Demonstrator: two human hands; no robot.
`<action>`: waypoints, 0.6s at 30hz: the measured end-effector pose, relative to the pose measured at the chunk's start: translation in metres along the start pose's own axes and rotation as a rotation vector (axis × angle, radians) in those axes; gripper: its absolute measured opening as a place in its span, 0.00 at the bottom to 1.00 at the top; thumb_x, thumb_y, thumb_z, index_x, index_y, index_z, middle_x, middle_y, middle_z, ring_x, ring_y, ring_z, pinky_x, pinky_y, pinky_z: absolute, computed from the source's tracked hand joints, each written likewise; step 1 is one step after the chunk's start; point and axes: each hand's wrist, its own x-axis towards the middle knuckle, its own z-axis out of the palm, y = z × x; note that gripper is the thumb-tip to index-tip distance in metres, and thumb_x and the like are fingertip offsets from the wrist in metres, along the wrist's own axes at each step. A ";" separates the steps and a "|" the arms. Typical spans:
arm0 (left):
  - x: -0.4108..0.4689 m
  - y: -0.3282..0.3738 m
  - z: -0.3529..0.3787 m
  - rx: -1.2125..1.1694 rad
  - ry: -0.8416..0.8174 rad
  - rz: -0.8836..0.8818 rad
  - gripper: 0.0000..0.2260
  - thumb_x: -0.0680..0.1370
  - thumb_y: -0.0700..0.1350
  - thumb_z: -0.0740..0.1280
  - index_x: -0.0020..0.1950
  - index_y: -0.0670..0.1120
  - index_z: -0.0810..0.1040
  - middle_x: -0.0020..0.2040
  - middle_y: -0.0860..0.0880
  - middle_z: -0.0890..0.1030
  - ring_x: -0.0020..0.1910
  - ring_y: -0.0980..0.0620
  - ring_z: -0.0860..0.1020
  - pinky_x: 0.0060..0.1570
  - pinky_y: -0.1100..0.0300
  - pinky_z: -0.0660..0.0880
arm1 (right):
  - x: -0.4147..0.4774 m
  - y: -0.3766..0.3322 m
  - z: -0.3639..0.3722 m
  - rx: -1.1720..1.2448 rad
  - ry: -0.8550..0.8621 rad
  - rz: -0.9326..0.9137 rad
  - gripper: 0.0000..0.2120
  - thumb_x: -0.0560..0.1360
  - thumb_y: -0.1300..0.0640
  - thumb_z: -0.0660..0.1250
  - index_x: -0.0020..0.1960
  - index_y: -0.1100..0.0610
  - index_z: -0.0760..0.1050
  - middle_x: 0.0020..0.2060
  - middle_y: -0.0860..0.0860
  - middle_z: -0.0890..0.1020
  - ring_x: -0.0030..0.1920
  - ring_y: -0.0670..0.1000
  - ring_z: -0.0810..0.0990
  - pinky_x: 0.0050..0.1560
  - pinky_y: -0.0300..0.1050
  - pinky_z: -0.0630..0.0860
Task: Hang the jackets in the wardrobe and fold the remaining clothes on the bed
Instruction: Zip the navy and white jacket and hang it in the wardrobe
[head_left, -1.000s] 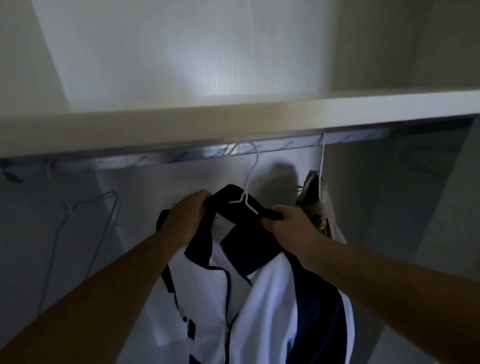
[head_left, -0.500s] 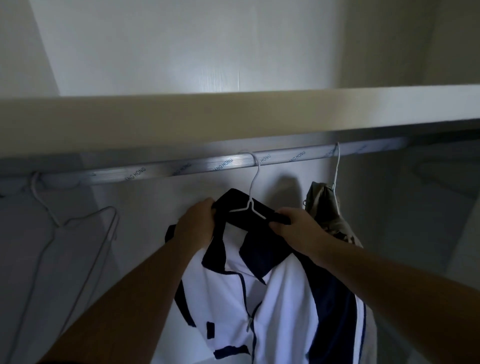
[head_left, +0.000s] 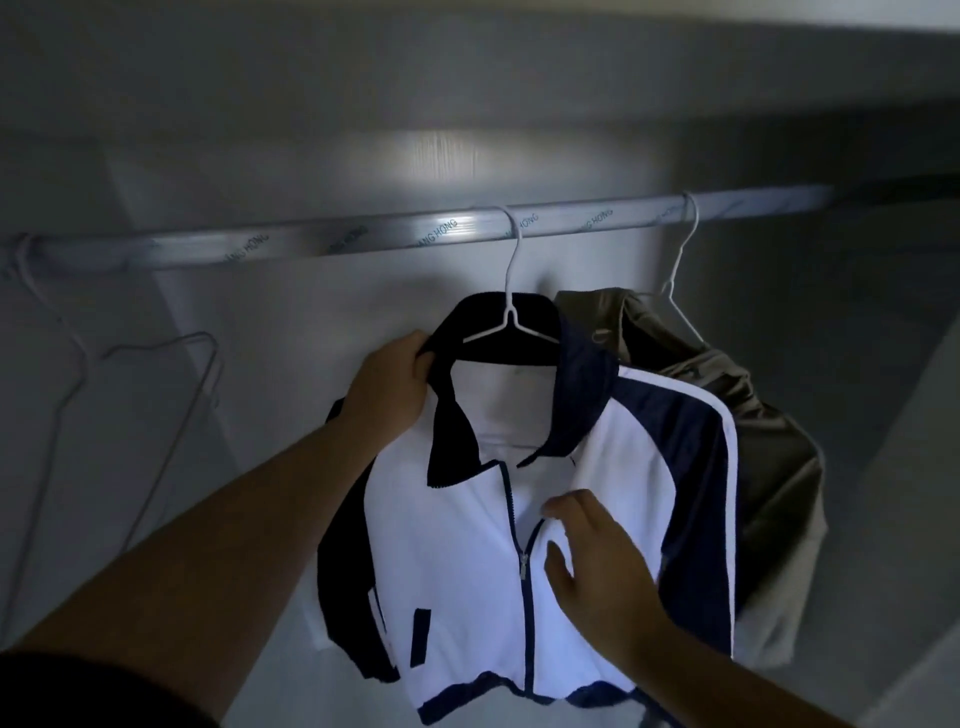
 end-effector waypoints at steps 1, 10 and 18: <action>-0.001 0.000 0.001 0.007 0.005 0.009 0.09 0.82 0.39 0.57 0.47 0.36 0.74 0.41 0.43 0.76 0.41 0.47 0.74 0.36 0.57 0.63 | -0.004 0.003 0.013 0.038 -0.037 0.102 0.11 0.75 0.61 0.64 0.55 0.51 0.72 0.50 0.44 0.75 0.40 0.44 0.74 0.41 0.35 0.71; -0.012 0.002 0.010 0.026 0.103 0.053 0.07 0.82 0.39 0.56 0.46 0.42 0.71 0.39 0.47 0.73 0.38 0.47 0.71 0.35 0.59 0.59 | -0.001 0.024 0.091 0.053 -0.234 0.825 0.13 0.75 0.43 0.61 0.47 0.53 0.70 0.35 0.45 0.75 0.36 0.48 0.74 0.35 0.40 0.67; -0.017 0.006 0.010 0.004 0.131 0.079 0.08 0.81 0.38 0.56 0.43 0.42 0.70 0.36 0.45 0.72 0.36 0.45 0.71 0.34 0.56 0.59 | 0.016 0.021 0.108 0.141 -0.003 1.038 0.07 0.76 0.55 0.58 0.48 0.54 0.75 0.43 0.50 0.79 0.41 0.53 0.77 0.40 0.40 0.70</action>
